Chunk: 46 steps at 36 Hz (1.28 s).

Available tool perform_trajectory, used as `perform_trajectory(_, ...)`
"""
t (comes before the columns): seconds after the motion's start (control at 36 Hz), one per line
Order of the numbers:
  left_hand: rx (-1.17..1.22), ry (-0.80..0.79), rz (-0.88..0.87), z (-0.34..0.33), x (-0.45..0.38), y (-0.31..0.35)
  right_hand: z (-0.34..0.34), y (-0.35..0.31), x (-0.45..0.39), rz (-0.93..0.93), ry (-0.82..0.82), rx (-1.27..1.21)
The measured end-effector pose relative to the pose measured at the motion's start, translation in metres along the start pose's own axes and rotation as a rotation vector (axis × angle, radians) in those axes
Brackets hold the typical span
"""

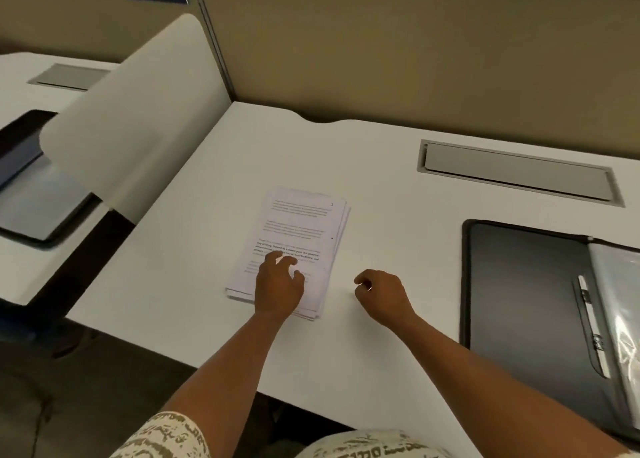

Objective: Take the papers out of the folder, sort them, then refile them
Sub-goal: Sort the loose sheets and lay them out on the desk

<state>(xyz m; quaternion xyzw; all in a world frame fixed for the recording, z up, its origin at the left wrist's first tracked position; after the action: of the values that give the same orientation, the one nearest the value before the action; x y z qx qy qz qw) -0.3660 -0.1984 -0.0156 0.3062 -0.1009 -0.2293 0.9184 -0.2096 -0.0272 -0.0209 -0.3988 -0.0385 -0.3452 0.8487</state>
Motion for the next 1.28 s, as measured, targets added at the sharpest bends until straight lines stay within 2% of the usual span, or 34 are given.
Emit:
perform_trajectory(0.08, -0.008, 0.003, -0.013, 0.012, -0.014, -0.017, -0.013, -0.011, -0.006, -0.086, 0.012, -0.096)
perform_trajectory(0.19, -0.016, 0.005, -0.029, 0.031, -0.036, -0.043, -0.030, -0.021, -0.010, -0.242, 0.060, -0.351)
perform_trajectory(0.36, -0.075, -0.123, 0.081, 0.050, -0.071, -0.078, -0.045, -0.026, -0.013, -0.371, 0.140, -0.449)
perform_trajectory(0.5, -0.074, -0.233, 0.161, 0.051, -0.080, -0.088, -0.062, -0.025, -0.019, -0.433, 0.118, -0.425)
perform_trajectory(0.72, -0.068, -0.266, 0.201, 0.042, -0.083, -0.095, -0.074, -0.022, -0.034, -0.415, 0.094, -0.347)
perform_trajectory(0.86, -0.154, -0.298, 0.194, 0.036, -0.085, -0.092, -0.069, -0.016, -0.036, -0.401, 0.098, -0.292)
perform_trajectory(1.14, -0.045, -0.361, 0.159, 0.017, -0.079, -0.077, -0.037, 0.008, -0.029, -0.414, 0.124, -0.211)
perform_trajectory(1.28, -0.044, -0.404, 0.078, 0.004, -0.068, -0.063, -0.022, 0.036, -0.014, -0.481, 0.149, -0.238)
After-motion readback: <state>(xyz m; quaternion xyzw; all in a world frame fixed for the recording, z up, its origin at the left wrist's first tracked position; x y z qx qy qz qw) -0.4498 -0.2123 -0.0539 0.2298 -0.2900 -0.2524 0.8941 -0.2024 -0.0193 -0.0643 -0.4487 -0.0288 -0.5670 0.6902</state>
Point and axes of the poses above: each hand's wrist, its own x-axis away from the middle knuckle, its own z-axis out of the back of the hand, y = z × x, the point moved 7 cm from there along -x, towards the middle knuckle, and after that the axes turned 1 degree about -y, right-handed, at the moved point
